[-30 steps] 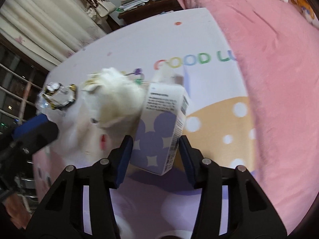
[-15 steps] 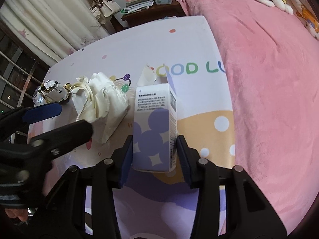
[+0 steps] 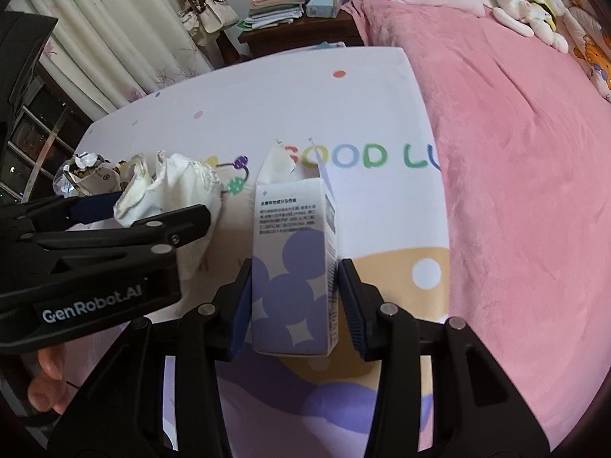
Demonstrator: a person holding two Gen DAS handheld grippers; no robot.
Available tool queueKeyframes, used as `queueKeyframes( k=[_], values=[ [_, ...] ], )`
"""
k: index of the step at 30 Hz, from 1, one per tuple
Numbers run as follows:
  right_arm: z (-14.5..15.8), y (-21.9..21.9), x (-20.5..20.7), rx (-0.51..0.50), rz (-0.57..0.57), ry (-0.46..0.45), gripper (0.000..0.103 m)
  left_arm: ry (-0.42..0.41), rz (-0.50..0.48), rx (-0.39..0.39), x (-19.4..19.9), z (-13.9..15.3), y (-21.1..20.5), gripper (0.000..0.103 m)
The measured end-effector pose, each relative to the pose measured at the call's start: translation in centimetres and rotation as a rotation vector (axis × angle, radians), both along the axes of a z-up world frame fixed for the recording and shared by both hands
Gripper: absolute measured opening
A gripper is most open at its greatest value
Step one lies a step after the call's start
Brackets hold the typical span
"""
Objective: Collect trash
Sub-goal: 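Grasp the white-and-purple carton with the right tool while the left tool grasps the white tissue, then carry the tissue and carton down over the bin with both tools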
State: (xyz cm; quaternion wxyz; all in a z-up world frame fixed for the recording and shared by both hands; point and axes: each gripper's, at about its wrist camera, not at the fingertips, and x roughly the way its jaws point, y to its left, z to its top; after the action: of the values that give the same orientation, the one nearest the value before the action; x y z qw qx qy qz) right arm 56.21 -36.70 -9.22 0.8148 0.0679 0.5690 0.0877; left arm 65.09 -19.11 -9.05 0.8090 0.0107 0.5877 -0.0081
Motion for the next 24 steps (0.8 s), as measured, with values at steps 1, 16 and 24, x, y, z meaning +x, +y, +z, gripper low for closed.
queueKeyframes(
  k=[1,16,24],
  values=[
    [0.0,0.0,0.0,0.006,0.000,-0.007,0.040,-0.009,0.000,-0.005,0.0,0.1,0.0,0.067],
    [1.7,0.5,-4.7,0.115,-0.003,-0.029,0.033,-0.086,-0.001,-0.073,-6.0,3.2,2.7,0.029],
    [5.2,3.2,-11.1,0.133,0.003,-0.046,0.033,-0.124,-0.054,-0.089,-15.4,6.9,4.9,0.029]
  ],
)
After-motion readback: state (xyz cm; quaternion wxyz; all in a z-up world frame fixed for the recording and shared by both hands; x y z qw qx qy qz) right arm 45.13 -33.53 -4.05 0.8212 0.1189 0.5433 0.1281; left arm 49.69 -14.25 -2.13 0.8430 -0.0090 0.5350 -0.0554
